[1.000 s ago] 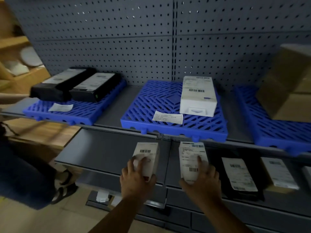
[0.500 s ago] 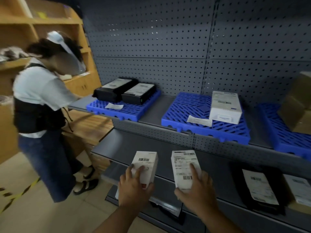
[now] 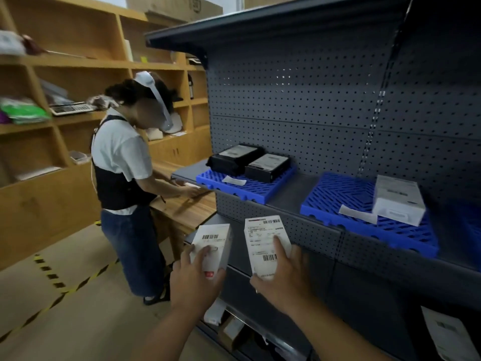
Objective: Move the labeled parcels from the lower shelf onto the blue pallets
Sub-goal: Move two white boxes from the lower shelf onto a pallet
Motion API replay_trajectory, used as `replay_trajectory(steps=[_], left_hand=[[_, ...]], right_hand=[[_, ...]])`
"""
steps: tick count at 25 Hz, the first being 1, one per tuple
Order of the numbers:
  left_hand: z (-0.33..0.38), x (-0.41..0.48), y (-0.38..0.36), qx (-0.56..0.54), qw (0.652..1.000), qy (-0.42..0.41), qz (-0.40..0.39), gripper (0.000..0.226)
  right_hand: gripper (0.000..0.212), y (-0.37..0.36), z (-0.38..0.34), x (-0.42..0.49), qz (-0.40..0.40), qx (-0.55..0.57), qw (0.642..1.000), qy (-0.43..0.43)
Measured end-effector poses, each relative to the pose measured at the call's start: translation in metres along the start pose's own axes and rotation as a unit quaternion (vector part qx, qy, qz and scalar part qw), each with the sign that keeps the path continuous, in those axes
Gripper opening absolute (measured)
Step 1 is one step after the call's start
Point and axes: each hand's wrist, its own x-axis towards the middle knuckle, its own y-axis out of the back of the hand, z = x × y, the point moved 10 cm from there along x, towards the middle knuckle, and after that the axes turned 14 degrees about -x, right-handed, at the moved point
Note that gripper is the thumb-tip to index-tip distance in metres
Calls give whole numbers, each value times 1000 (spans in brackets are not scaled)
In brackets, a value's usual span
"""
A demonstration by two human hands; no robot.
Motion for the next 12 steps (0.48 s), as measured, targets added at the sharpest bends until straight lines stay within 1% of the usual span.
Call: replay_trajectory(steps=[3, 6, 9, 12], left_hand=[[20, 12, 28, -38, 999, -17, 18, 69], [63, 32, 44, -66, 996, -53, 20, 72], [124, 61, 52, -88, 991, -93, 23, 71], [193, 88, 43, -109, 986, -126, 16, 70]], right_hand=[[119, 36, -10, 17, 8, -23, 1000, 1], [117, 83, 0, 38, 30, -19, 999, -20], [114, 142, 28, 58, 75, -27, 996, -50], [114, 199, 79, 80, 118, -31, 989, -86]])
